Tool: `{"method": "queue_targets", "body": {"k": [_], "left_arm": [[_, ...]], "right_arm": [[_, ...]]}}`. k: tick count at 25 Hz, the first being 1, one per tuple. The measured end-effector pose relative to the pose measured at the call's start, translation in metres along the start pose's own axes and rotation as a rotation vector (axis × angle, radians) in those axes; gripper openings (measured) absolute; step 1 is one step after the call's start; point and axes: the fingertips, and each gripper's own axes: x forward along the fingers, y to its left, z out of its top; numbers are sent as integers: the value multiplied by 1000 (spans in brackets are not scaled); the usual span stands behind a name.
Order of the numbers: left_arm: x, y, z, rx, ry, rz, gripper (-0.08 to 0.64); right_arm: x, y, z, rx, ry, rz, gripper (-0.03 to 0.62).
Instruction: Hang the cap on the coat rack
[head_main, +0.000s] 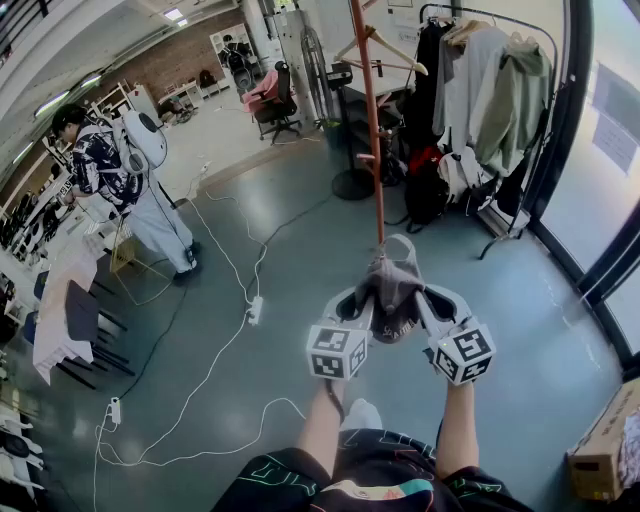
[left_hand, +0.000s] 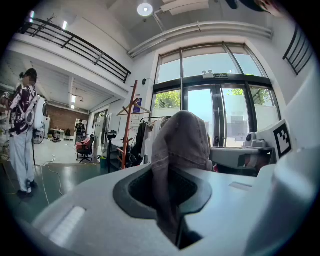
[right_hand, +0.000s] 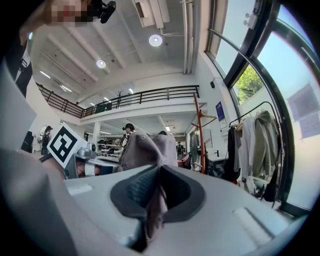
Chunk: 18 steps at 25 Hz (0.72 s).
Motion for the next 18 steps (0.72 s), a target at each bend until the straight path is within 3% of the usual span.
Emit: {"method": "queue_targets", "body": {"k": [4, 7, 14, 18], "left_arm": [[-1, -7, -4, -26, -5, 3, 58], [-1, -7, -14, -32, 11, -4, 58], [13, 38, -50, -75, 98, 49, 58], [34, 52, -58, -102, 81, 3, 57]], "right_arm": [[-6, -4, 0, 9, -7, 6, 26], [-1, -8, -10, 76, -18, -1, 26], [51, -6, -59, 136, 61, 46, 26], [80, -20, -77, 172, 81, 28, 28]]}}
